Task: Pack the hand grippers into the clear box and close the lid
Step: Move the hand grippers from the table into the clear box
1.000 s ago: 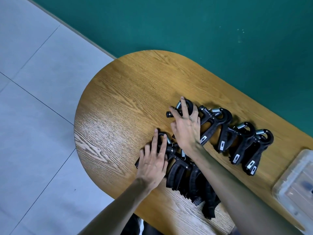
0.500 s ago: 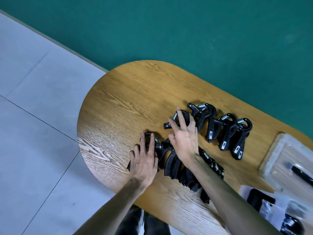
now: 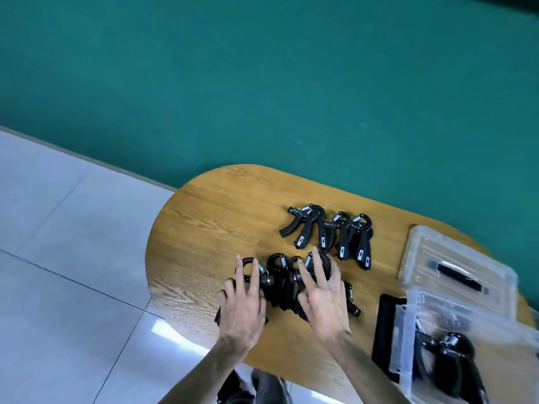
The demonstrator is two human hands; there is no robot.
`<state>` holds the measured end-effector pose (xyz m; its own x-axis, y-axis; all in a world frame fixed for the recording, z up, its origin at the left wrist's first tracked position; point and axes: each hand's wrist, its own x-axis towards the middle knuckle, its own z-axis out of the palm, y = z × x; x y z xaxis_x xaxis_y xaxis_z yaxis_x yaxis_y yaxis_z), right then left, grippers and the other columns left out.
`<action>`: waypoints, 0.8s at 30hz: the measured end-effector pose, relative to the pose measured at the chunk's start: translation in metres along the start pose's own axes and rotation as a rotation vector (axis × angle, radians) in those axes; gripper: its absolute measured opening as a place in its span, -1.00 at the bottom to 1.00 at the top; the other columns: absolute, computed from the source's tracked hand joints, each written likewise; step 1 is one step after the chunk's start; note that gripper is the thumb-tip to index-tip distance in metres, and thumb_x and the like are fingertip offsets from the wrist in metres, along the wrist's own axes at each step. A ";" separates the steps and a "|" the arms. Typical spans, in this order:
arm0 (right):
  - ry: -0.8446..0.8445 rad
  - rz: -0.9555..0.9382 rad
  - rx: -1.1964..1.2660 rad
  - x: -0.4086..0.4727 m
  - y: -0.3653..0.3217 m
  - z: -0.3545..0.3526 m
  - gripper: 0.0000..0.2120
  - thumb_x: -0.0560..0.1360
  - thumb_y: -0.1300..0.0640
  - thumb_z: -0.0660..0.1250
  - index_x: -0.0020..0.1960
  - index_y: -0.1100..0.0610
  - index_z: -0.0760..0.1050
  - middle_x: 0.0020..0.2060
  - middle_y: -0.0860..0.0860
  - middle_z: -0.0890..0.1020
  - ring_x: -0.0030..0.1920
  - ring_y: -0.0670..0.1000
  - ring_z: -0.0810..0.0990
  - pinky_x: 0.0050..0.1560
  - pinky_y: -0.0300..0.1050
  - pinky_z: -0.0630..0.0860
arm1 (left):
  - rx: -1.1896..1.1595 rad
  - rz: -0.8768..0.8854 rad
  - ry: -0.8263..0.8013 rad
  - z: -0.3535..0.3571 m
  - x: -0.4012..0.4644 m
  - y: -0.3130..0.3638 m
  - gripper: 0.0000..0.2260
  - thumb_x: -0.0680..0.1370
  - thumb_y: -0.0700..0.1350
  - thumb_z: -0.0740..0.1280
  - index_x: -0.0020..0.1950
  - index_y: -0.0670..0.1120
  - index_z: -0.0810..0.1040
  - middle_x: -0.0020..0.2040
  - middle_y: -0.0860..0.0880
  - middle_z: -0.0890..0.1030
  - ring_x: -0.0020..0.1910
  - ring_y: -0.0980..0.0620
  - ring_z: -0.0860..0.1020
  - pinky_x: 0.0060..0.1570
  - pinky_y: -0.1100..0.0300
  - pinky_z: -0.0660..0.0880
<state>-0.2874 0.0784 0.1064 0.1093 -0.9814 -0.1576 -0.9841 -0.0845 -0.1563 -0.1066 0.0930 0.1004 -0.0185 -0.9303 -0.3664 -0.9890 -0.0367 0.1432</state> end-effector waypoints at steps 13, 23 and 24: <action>0.107 0.141 0.020 -0.085 0.092 -0.042 -0.34 0.38 0.25 0.49 0.47 0.12 0.45 0.59 0.15 0.24 0.44 0.44 0.33 0.28 0.40 0.45 | 0.012 0.216 0.079 -0.017 -0.053 0.131 -0.32 0.70 0.02 0.05 0.61 0.04 -0.39 0.60 -0.22 -0.38 0.29 -0.13 0.30 0.29 -0.06 0.30; 0.227 0.254 0.104 -0.148 0.208 -0.062 -0.35 0.41 0.24 0.46 0.48 0.11 0.42 0.59 0.16 0.21 0.40 0.42 0.30 0.28 0.42 0.45 | 0.067 0.330 0.080 0.003 -0.085 0.259 -0.28 0.67 -0.02 0.11 0.61 0.01 -0.38 0.60 -0.25 -0.36 0.21 -0.14 0.34 0.23 -0.06 0.34; 0.232 0.276 0.109 -0.154 0.219 -0.063 -0.36 0.41 0.24 0.46 0.47 0.11 0.43 0.59 0.16 0.22 0.40 0.41 0.30 0.26 0.41 0.46 | 0.075 0.348 0.071 0.005 -0.087 0.272 -0.26 0.67 -0.02 0.12 0.60 0.01 -0.41 0.60 -0.25 -0.38 0.22 -0.14 0.34 0.25 -0.07 0.34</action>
<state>-0.5284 0.2006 0.1575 -0.2050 -0.9787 0.0147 -0.9500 0.1953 -0.2437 -0.3746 0.1660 0.1670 -0.3481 -0.9055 -0.2425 -0.9334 0.3108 0.1793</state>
